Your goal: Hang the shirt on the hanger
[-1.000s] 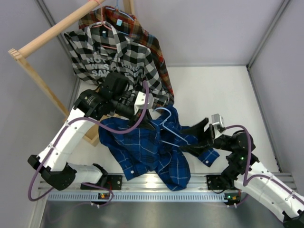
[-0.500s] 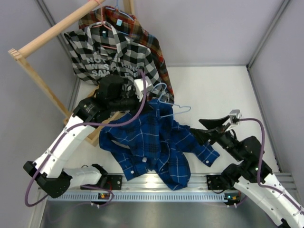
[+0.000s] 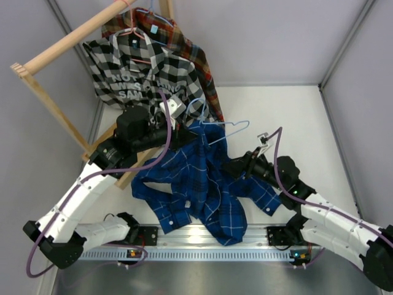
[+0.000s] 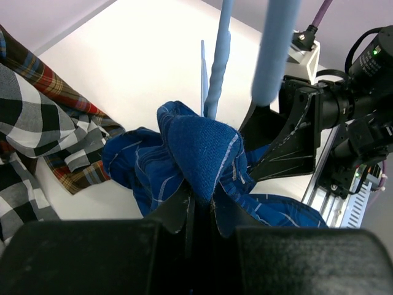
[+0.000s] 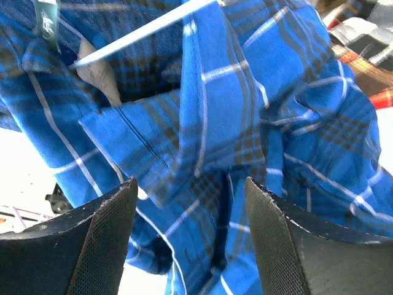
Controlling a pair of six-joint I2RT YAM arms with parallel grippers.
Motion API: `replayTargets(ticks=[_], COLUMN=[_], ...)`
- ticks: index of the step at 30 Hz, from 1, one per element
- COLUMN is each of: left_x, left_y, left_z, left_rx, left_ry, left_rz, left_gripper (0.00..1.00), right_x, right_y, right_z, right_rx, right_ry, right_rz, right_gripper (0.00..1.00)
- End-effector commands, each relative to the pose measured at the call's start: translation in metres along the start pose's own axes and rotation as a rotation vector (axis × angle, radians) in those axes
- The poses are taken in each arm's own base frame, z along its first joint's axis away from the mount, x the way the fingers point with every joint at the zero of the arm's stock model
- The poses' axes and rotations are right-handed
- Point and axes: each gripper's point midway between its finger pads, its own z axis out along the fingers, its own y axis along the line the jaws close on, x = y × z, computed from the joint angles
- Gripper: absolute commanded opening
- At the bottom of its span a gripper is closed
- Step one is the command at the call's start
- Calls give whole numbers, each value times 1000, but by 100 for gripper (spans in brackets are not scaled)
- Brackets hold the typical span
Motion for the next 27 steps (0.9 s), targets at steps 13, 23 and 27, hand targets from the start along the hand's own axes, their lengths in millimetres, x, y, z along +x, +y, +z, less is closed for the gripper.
replayTargets(ticks=[13, 23, 27], left_x=[-36, -14, 7], left_y=[-7, -6, -2], left_z=[2, -25, -30], left_rx=[25, -35, -62], left_ry=[-178, -131, -73], left_rz=[-24, 6, -4], left_gripper=[0, 0, 0], right_x=[-42, -80, -85], right_y=[11, -59, -68], right_z=[32, 13, 15], right_rx=[-63, 254, 267], right_ry=[-186, -208, -130], right_rz=[-26, -23, -20], right_gripper=[10, 0, 0])
